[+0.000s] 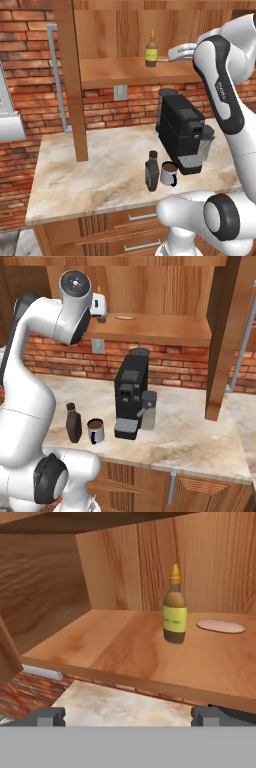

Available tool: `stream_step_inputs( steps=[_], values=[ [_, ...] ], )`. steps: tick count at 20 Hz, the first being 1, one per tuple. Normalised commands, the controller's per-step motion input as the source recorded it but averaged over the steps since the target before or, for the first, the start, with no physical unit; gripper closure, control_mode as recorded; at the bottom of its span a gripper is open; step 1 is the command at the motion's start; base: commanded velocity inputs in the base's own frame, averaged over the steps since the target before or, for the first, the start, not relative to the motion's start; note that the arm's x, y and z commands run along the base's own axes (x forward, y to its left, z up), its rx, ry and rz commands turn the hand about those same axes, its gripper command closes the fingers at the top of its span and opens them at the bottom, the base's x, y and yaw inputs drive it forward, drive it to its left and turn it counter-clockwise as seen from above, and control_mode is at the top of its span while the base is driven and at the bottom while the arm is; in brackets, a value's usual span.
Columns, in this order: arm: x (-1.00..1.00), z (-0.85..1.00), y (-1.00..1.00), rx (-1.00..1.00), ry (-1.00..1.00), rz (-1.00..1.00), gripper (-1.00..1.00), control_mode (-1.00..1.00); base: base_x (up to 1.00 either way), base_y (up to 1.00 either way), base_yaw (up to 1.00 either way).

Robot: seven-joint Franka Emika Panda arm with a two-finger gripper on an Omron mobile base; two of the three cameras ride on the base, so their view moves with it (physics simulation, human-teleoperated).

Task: Pick the syrup bottle and honey bottle from the cabinet and place them next to the mug.

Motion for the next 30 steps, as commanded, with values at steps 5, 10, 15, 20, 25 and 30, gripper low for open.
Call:
stream_step_inputs(
  steps=[5,10,15,20,25,30],
  values=[
    [0.00,-0.30,0.00,0.00,0.00,0.00,-1.00,-1.00,0.00,0.00,0.00],
    [0.01,0.00,0.00,0.00,-0.04,0.00,-1.00,-1.00,0.00,0.00,0.00],
    [0.32,0.00,-0.03,0.00,-0.02,0.00,-1.00,-1.00,0.00,0.00,0.00],
    [0.33,0.01,-0.10,0.00,0.00,0.01,-1.00,-1.00,0.00,0.00,0.00],
    [0.30,0.00,-0.21,0.00,0.00,0.04,-1.00,-1.00,0.00,0.00,0.00],
    [0.27,0.00,-0.14,0.00,0.00,0.05,-1.00,-1.00,0.00,0.00,0.00]
  ],
)
